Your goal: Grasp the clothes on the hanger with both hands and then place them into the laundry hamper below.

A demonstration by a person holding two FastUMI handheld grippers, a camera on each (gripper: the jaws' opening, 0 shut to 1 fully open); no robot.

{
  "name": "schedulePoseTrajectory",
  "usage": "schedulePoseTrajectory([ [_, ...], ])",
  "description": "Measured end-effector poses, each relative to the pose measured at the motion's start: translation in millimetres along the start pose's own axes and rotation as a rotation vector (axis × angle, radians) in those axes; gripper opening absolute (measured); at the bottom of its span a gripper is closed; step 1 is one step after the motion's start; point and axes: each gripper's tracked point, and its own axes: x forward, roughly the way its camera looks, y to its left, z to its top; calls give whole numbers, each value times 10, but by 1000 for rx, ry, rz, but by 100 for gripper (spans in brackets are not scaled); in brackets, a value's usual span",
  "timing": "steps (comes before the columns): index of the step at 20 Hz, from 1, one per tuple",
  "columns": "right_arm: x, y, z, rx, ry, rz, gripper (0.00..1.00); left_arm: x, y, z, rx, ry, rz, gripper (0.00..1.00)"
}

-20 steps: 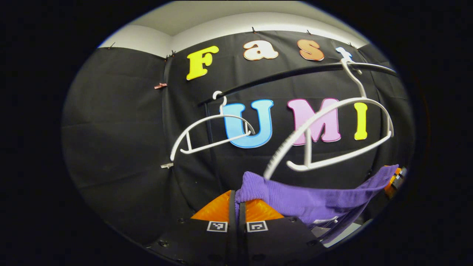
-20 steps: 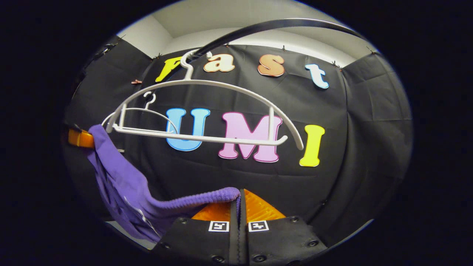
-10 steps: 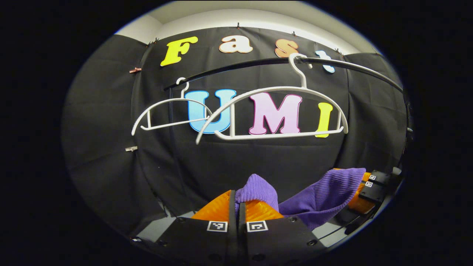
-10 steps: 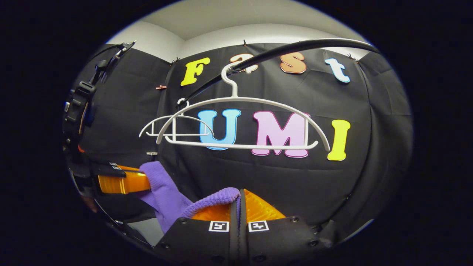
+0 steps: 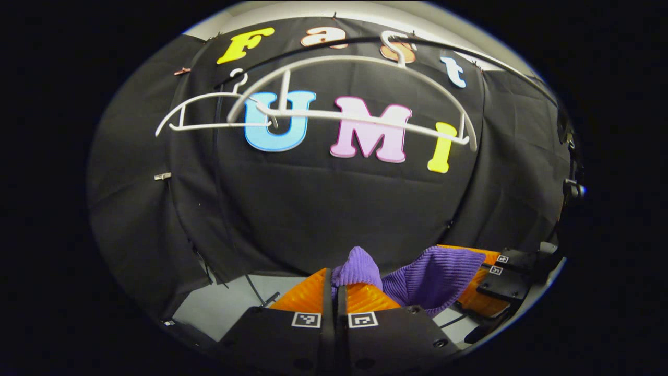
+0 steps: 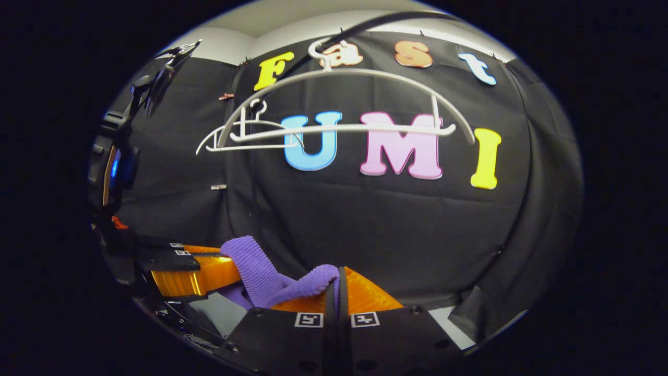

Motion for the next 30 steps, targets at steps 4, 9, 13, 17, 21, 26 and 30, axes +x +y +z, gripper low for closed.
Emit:
schedulePoseTrajectory([
  [4,69,-153,-523,63,127,-9,5,246,14,-463,-10,85,12,5],
  [9,215,-339,-1329,42,312,-40,5,562,240,-1118,-83,250,69,5],
  [13,201,-401,-2017,31,464,-46,5,662,333,-1633,-69,371,117,5],
  [17,139,-437,-2537,22,611,-51,5,733,388,-2140,-80,489,124,5],
  [21,123,-392,-2844,39,705,-65,5,763,343,-2485,-96,580,122,5],
  [26,84,-473,-2938,75,738,-108,25,743,284,-2651,-72,647,110,7],
  [30,53,-516,-2960,90,758,-144,95,782,270,-2784,-49,671,97,77],
])
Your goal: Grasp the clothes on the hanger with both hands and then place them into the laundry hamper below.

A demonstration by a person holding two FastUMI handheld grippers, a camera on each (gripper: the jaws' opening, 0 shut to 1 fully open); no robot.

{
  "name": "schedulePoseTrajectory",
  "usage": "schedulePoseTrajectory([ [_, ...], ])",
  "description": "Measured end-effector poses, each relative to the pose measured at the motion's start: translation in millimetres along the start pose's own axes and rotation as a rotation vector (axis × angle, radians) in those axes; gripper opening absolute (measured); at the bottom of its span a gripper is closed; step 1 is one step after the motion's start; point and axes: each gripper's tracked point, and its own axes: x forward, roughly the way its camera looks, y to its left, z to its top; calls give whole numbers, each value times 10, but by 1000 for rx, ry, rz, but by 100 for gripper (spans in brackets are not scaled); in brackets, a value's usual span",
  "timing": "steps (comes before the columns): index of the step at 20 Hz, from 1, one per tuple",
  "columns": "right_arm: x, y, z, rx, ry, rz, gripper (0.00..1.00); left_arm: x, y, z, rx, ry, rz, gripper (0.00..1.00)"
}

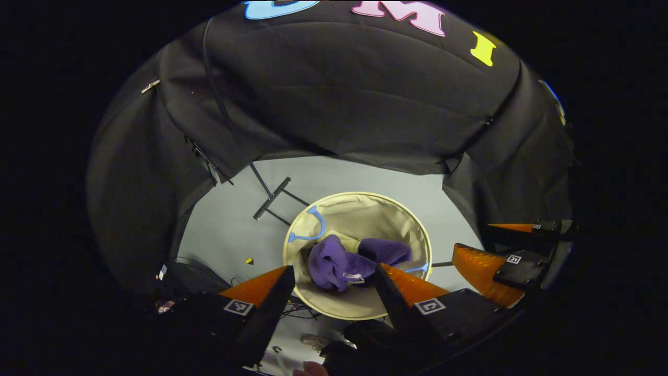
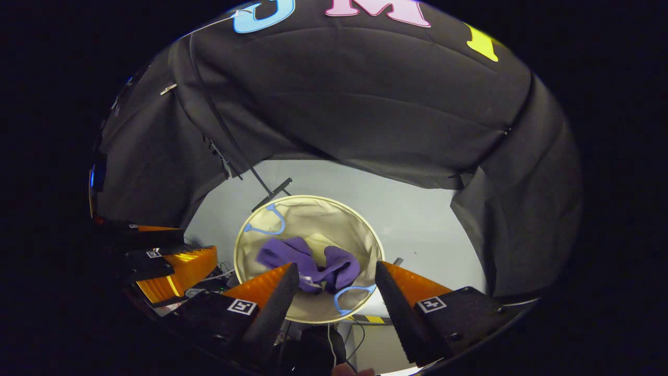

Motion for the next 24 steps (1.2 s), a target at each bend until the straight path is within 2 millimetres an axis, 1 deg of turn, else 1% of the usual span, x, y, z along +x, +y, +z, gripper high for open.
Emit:
schedulePoseTrajectory([
  [1,-23,8,9,9,-1,-1,95,3,-2,-10,2,1,-1,95],
  [2,-21,5,-3,15,-5,-4,92,-40,-10,-6,3,4,-2,95],
  [3,-34,14,5,18,-9,-5,98,-50,-12,-9,7,4,-2,96],
  [4,-65,15,1,20,-14,-6,98,-61,-18,-4,9,3,-5,96],
  [6,-100,32,18,23,-28,-8,98,-80,-27,1,14,-3,-14,96],
  [9,-142,55,57,44,-44,-16,98,-81,9,-28,30,-10,-16,95],
  [13,-191,82,29,73,-35,-22,98,-62,-28,-37,41,-26,-26,96],
  [14,-188,82,9,62,-33,-27,98,-74,-45,-35,47,-30,-29,96],
  [16,-206,46,29,35,-32,-42,98,-122,-90,-36,53,-39,-45,96],
  [17,-219,18,46,25,-39,-51,98,-137,-103,-33,56,-45,-55,96],
  [19,-254,33,100,18,-63,-57,98,-210,-109,-55,62,-48,-67,96],
  [21,-360,92,160,28,-77,-66,98,-329,-86,-55,59,-55,-71,96],
  [22,-512,136,162,35,-91,-68,98,-395,-81,-28,51,-68,-74,96],
  [24,-712,153,230,33,-134,-74,98,-578,-92,58,46,-110,-85,95],
])
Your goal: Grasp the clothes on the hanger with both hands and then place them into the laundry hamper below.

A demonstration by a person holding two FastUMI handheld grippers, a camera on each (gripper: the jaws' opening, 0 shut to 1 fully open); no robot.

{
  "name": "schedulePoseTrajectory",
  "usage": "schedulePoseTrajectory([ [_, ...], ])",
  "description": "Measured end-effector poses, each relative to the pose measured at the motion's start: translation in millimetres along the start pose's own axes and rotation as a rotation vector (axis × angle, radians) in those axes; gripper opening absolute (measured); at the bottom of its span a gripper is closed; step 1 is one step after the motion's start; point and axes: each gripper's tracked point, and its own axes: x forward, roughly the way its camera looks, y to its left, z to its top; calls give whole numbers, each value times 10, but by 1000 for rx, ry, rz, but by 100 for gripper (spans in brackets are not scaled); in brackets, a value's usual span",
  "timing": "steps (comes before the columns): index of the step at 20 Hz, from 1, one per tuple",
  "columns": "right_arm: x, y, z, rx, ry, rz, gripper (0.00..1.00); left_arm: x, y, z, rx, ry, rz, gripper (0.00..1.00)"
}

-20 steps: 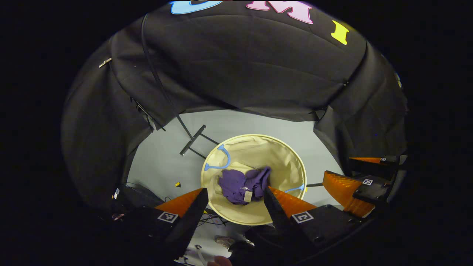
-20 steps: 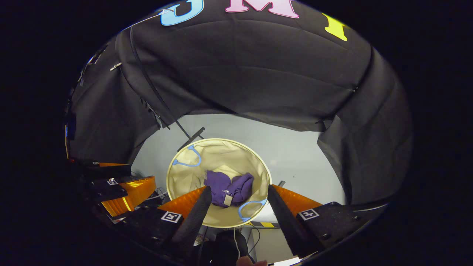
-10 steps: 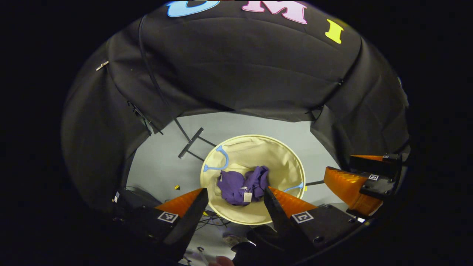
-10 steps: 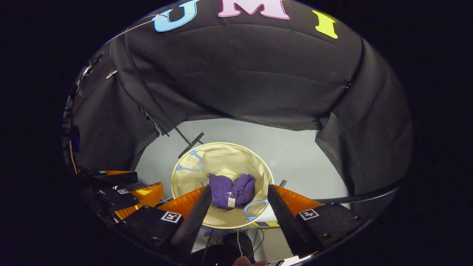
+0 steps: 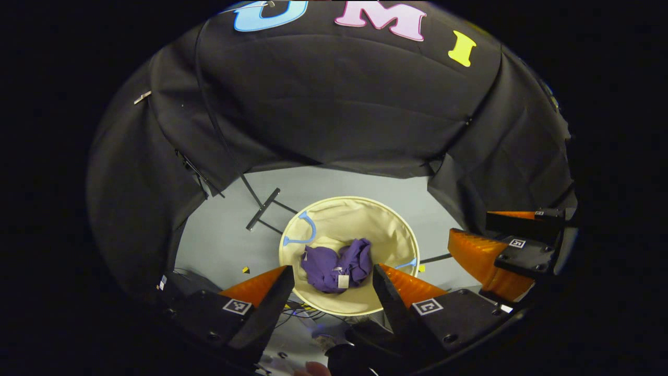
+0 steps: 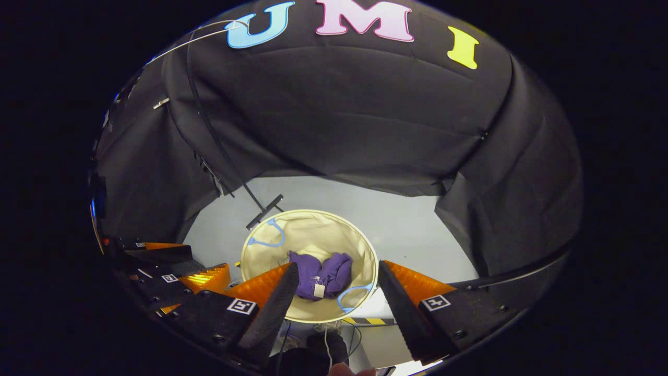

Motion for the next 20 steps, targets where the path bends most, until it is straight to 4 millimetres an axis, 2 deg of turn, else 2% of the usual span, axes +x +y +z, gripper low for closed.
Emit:
schedulePoseTrajectory([
  [5,-586,6,475,0,-161,-27,98,-587,25,403,21,-148,-9,96],
  [10,-1256,-41,1001,19,-355,-83,99,-1334,42,797,48,-344,-15,96],
  [12,-1612,-98,1266,18,-456,-118,99,-1684,70,964,49,-427,-16,96],
  [14,-2057,-147,1468,23,-554,-147,99,-2054,79,1109,55,-511,-15,95],
  [16,-2470,-134,1645,24,-646,-173,99,-2451,60,1205,67,-591,-27,95],
  [17,-2698,-116,1725,28,-687,-178,95,-2653,60,1231,76,-623,-36,95],
  [18,-2908,-65,1786,38,-736,-179,98,-2866,46,1273,88,-661,-40,95],
  [20,-3327,-13,1918,49,-831,-186,98,-3312,6,1348,100,-744,-51,95],
])
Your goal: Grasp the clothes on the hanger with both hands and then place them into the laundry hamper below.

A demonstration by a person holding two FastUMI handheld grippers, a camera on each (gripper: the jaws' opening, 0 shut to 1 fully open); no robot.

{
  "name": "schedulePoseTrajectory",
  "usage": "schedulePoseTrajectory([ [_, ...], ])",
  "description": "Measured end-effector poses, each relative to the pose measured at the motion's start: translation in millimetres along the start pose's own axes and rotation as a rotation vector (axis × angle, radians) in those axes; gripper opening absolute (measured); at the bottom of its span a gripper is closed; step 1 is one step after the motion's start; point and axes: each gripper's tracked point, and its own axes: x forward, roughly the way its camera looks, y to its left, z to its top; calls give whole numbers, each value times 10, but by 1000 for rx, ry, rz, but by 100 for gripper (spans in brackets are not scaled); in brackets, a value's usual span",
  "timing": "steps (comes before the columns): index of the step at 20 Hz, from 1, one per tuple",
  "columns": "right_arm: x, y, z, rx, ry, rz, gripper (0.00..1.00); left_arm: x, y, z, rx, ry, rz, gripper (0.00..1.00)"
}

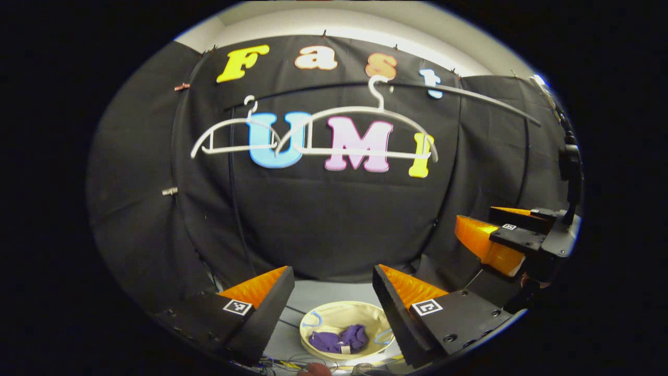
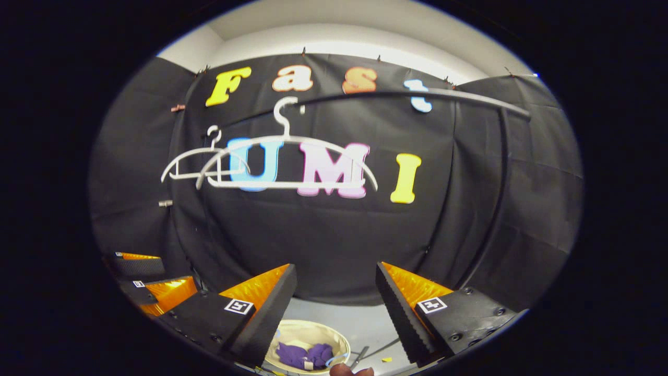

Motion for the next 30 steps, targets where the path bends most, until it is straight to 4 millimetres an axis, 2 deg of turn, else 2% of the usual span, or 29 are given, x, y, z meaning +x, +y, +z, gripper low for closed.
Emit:
schedulePoseTrajectory([
  [3,-245,-61,562,-27,-130,-26,98,-309,-47,374,-12,-82,-24,92],
  [4,-391,-129,710,-35,-164,-32,98,-411,-47,493,-8,-105,-24,95],
  [5,-454,-154,822,-43,-187,-39,98,-497,-49,602,1,-122,-23,92],
  [7,-544,-185,960,-57,-210,-51,96,-622,-61,760,24,-152,-23,98],
  [9,-641,-210,1042,-44,-228,-58,99,-735,-95,897,39,-189,-17,92],
  [11,-754,-244,1151,-14,-260,-58,97,-868,-93,1038,44,-223,-2,92],
  [12,-790,-275,1170,-4,-271,-61,97,-936,-67,1087,39,-233,4,95],
  [16,-941,-224,1200,24,-280,-14,96,-1109,-10,1148,24,-255,29,92],
  [17,-963,-216,1203,34,-277,-6,96,-1159,-14,1184,26,-266,41,95],
  [18,-971,-228,1193,36,-274,1,97,-1218,-23,1214,31,-273,48,92],
  [20,-993,-223,1209,39,-280,12,99,-1302,-60,1251,36,-288,52,95],
  [24,-1002,-235,1253,58,-297,28,97,-1355,-63,1320,22,-298,65,95],
  [30,-987,-227,1195,73,-285,48,99,-1395,-10,1346,10,-296,83,92],
])
